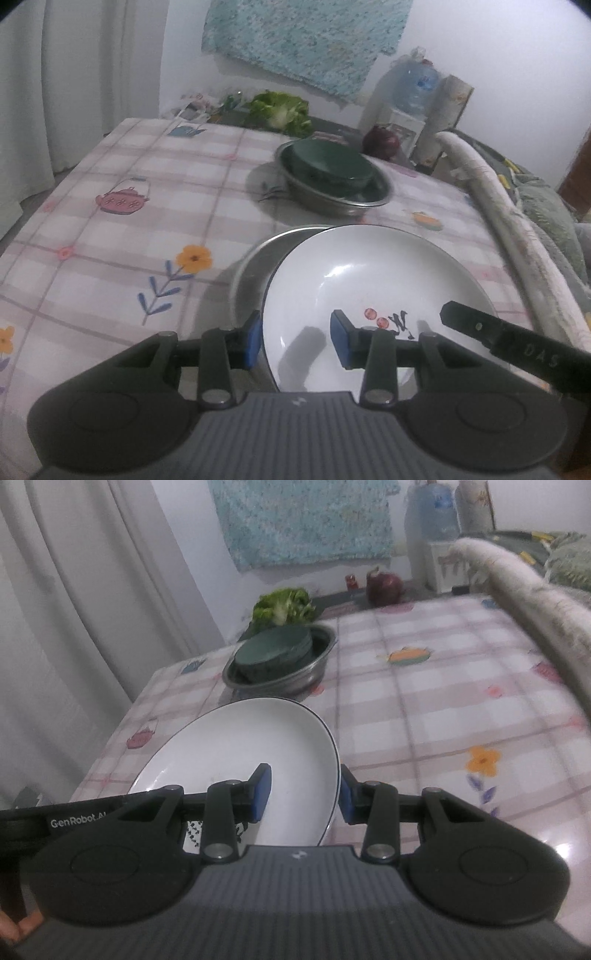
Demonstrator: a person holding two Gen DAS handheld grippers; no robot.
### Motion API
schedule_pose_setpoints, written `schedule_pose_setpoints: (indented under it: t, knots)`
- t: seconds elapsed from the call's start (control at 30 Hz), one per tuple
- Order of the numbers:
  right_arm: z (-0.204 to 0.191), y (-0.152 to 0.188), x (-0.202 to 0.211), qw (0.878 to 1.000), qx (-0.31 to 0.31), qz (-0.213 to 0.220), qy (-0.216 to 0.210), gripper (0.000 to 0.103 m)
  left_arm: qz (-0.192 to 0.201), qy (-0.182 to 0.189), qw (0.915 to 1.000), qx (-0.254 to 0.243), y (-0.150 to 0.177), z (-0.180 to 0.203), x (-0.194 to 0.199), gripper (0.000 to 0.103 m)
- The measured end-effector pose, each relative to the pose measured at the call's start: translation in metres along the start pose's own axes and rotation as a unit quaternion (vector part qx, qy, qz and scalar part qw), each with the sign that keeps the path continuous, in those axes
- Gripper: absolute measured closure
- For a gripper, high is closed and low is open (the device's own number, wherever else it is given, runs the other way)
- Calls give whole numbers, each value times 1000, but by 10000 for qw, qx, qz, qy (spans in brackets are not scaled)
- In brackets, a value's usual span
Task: Organize plates and bowls
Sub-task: 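Lower the white plate with both tools onto the stacked steel plates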
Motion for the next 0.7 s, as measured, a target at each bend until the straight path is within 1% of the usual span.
schedule_pose_setpoints:
  t: [0.13,0.2,0.3,0.4,0.63,0.7]
  knots:
    - [-4,5,-17,9998,-70,-168,11,66,-105,15,9999,-53,0,-9,-10,64]
    - [-3,7,-24,9996,-117,-253,21,66,-61,67,9999,-89,0,-12,-11,64]
    - [-4,7,-28,9995,-111,-300,-7,66,-26,35,9998,-187,-1,-14,-11,63]
    - [-3,8,-32,9992,-146,-381,-40,66,-24,73,9998,-158,-3,-18,-10,63]
    - [-1,3,-31,9994,-203,-296,-15,63,173,62,9996,-221,-9,-24,-3,63]
    - [1,1,-29,9994,-211,-279,33,60,210,32,9995,-216,-10,-26,-3,63]
Point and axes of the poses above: each gripper's, at about its wrist camera, not at the fingertips, and x roughly against the way its jaws point, z to its right, y to its underside, the point moved 7 cm from there along -x, roughly the way its jaws point, and after that the axes turned 3 degrees about x, right-handed, at the moved point
